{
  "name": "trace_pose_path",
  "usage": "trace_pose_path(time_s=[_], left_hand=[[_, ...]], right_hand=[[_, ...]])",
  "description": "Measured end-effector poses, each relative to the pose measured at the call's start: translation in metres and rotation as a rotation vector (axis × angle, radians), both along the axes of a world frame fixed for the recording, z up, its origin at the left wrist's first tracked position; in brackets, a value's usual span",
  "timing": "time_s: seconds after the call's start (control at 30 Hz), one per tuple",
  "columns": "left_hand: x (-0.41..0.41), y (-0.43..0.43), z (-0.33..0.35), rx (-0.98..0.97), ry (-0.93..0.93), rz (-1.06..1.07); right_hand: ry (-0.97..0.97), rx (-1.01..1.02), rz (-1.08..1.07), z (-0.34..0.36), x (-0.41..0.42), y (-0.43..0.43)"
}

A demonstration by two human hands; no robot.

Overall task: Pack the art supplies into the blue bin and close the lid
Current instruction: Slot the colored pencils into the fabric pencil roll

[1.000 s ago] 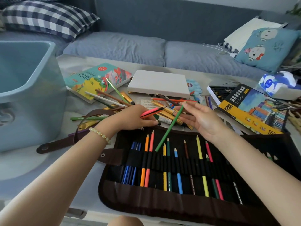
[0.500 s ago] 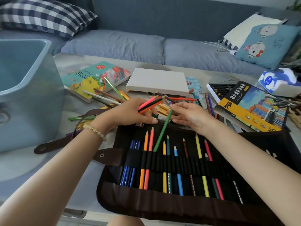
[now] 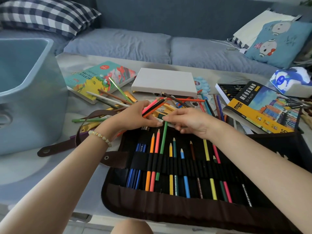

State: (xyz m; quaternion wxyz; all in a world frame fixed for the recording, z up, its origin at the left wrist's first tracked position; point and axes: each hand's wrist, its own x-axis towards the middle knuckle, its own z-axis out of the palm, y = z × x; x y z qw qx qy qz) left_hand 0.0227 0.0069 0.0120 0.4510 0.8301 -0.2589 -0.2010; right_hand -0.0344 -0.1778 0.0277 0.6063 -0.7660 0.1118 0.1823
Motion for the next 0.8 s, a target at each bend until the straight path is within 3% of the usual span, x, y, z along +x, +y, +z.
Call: trace_pose_path(time_s=[0.53, 0.63, 0.73, 0.8], left_hand=[[0.0, -0.001, -0.001, 0.056, 0.001, 0.05], [-0.004, -0.002, 0.012, 0.002, -0.123, 0.031], [-0.01, -0.004, 0.027, -0.162, 0.066, -0.033], [-0.015, -0.008, 0.033, -0.205, 0.145, -0.093]], right_hand=[[-0.038, -0.165, 0.189, -0.006, -0.031, 0.011], [-0.16, -0.137, 0.023, 0.004, -0.025, 0.006], [-0.279, 0.082, -0.227, 0.012, -0.016, -0.002], [-0.314, 0.217, -0.234, 0.016, -0.014, -0.002]])
